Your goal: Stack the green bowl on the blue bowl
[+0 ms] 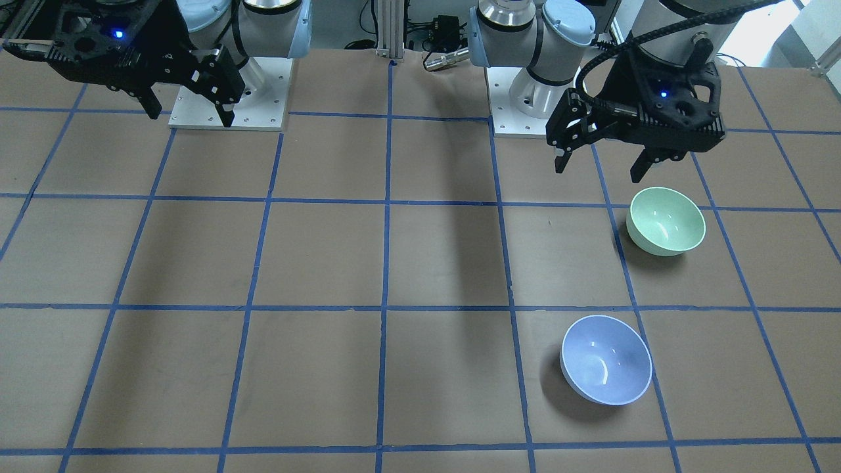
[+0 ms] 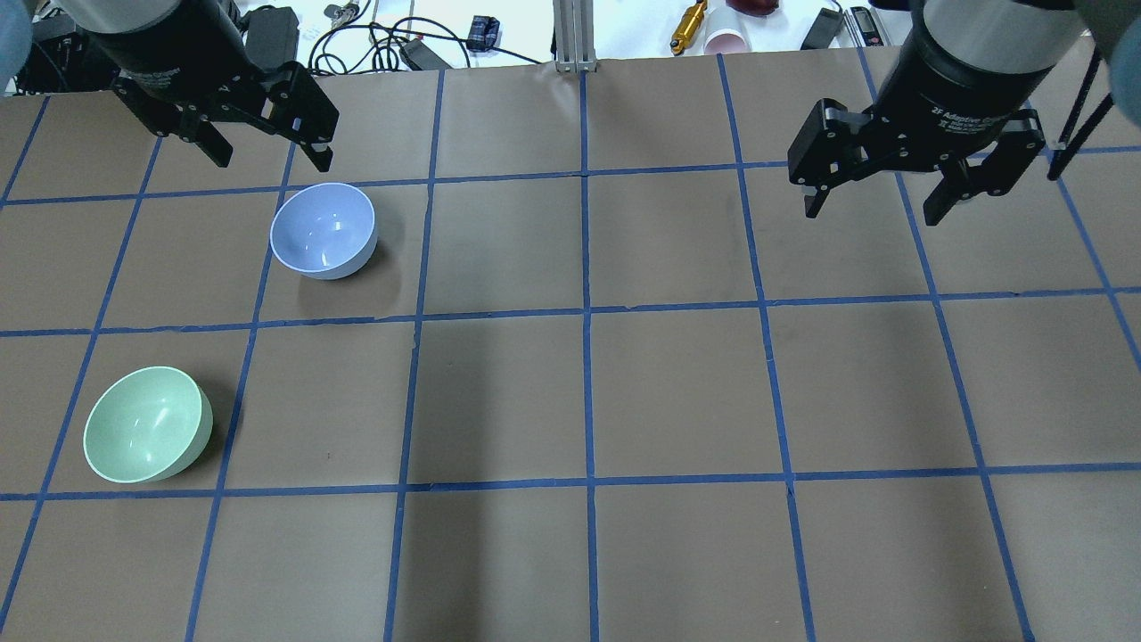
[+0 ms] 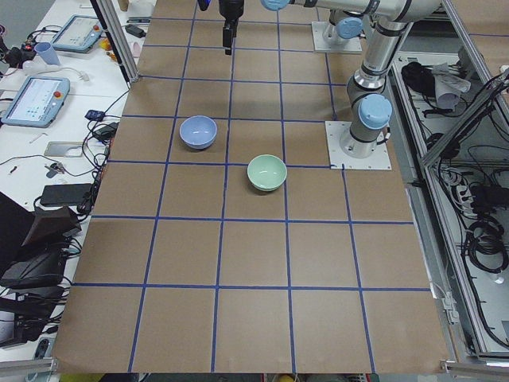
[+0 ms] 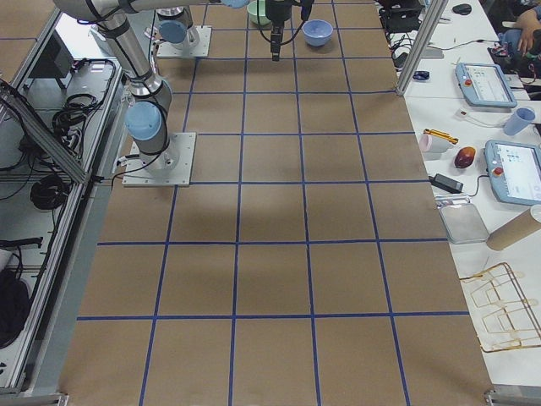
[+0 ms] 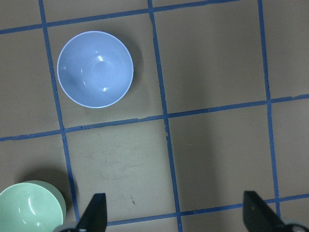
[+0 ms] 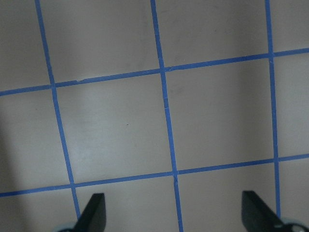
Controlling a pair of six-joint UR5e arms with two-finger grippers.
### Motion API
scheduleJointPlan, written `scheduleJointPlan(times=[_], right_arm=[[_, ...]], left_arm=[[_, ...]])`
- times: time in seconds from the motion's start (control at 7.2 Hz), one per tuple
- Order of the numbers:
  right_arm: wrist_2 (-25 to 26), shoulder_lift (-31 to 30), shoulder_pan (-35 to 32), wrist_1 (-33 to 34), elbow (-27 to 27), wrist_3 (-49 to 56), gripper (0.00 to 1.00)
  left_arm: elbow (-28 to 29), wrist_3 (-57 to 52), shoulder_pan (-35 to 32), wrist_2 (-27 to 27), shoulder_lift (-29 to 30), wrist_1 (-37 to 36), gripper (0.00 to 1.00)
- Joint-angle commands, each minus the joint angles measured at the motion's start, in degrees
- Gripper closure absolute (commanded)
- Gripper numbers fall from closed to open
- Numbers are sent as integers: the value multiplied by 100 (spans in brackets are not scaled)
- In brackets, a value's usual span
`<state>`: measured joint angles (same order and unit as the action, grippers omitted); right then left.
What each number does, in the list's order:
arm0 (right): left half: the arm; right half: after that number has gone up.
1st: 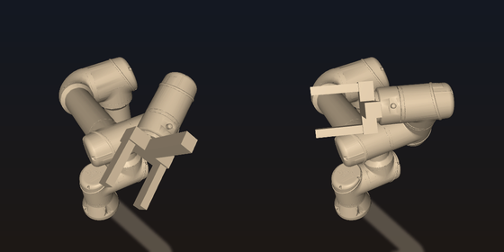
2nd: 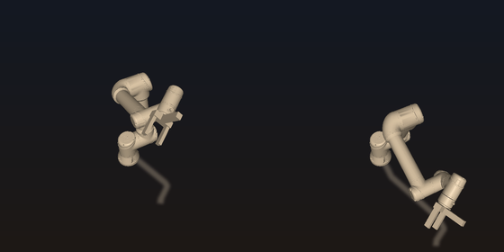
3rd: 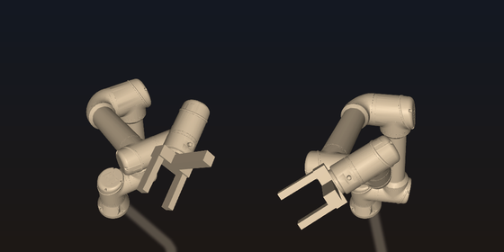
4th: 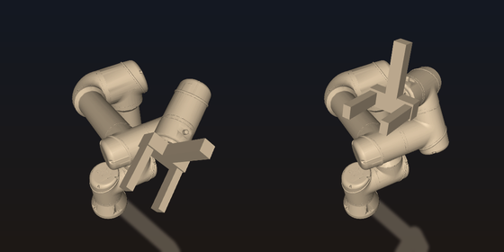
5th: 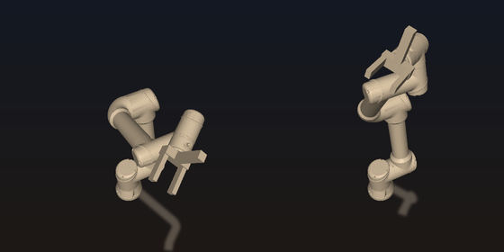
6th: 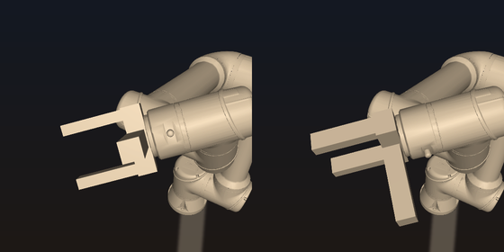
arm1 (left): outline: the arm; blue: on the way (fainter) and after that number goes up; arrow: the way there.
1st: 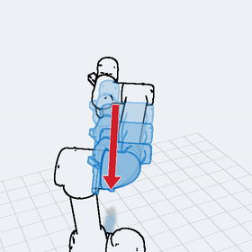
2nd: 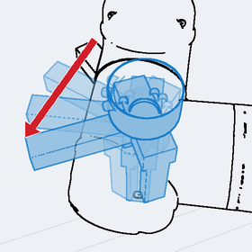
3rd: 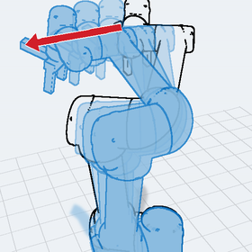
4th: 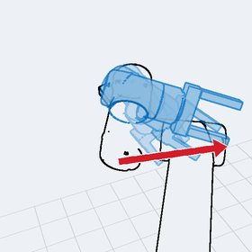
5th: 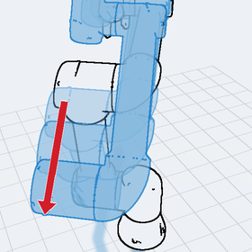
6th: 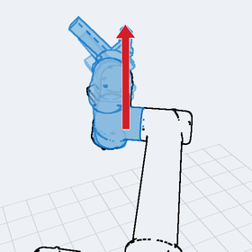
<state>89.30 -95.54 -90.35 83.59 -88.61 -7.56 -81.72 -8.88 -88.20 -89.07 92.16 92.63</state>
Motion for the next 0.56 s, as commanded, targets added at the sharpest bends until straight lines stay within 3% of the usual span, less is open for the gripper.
scheduleJointPlan(times=[0.0,0.42], right_arm=[[0,0,0,8,2,0,0],[0,0,0,8,2,0,0]], left_arm=[[-2,9,5,4,38,-16,0],[7,9,49,13,12,-8,0]])
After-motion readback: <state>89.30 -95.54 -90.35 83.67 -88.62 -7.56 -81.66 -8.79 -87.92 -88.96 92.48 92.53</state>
